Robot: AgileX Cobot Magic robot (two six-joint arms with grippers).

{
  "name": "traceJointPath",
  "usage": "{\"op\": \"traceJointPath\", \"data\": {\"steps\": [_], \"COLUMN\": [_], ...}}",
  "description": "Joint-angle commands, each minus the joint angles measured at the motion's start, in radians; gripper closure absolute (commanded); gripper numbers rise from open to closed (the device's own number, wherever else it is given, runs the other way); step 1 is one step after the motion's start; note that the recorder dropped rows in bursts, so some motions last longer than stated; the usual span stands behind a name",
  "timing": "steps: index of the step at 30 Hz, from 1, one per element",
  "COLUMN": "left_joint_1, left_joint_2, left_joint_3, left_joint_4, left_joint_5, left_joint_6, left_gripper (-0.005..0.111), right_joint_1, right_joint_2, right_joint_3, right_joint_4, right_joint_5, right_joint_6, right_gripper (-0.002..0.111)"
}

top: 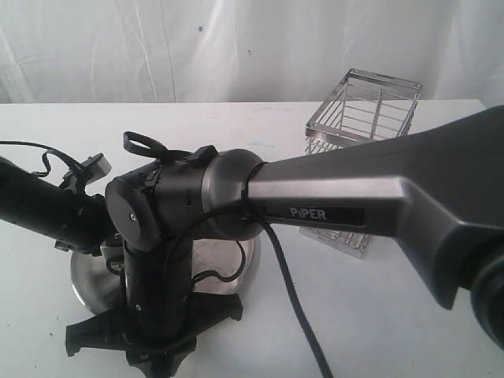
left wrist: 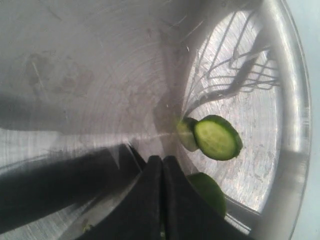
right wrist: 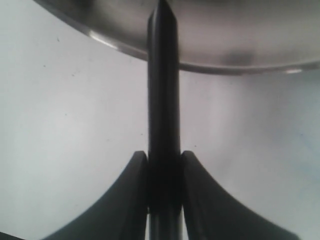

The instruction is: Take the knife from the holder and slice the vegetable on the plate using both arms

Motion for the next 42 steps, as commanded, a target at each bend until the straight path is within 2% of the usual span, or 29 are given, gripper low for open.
{"op": "traceJointPath", "data": {"steps": [1, 17, 31, 38, 42], "left_joint_1": [-0.009, -0.009, -0.007, -0.009, -0.009], "left_joint_2": [0.034, 0.034, -0.131, -0.138, -0.138], "left_joint_3": [0.016, 0.014, -0.009, 0.065, 0.136], "left_joint_4": [0.059, 0.050, 0.037, 0.051, 0.034], "left_joint_5": [-0.011, 0.043, 0.072, 0.151, 0.105], "left_joint_6": [-0.016, -0.016, -0.016, -0.018, -0.018], "left_gripper": [0.107, 0.107, 0.107, 0.107, 0.107], "right_joint_1": [0.002, 0.042, 0.059, 0.059, 0.059], "right_joint_2": [-0.005, -0.005, -0.005, -0.005, -0.005], "right_joint_3": [0.005, 0.005, 0.005, 0.005, 0.005], "right_joint_4": [0.007, 0.020, 0.051, 0.047, 0.044], "right_joint_5": [0.049, 0.091, 0.145, 0.139, 0.124], "right_joint_6": [-0.015, -0.011, -0.011, -0.011, -0.008], "right_gripper": [0.108, 0.108, 0.108, 0.108, 0.108]}}
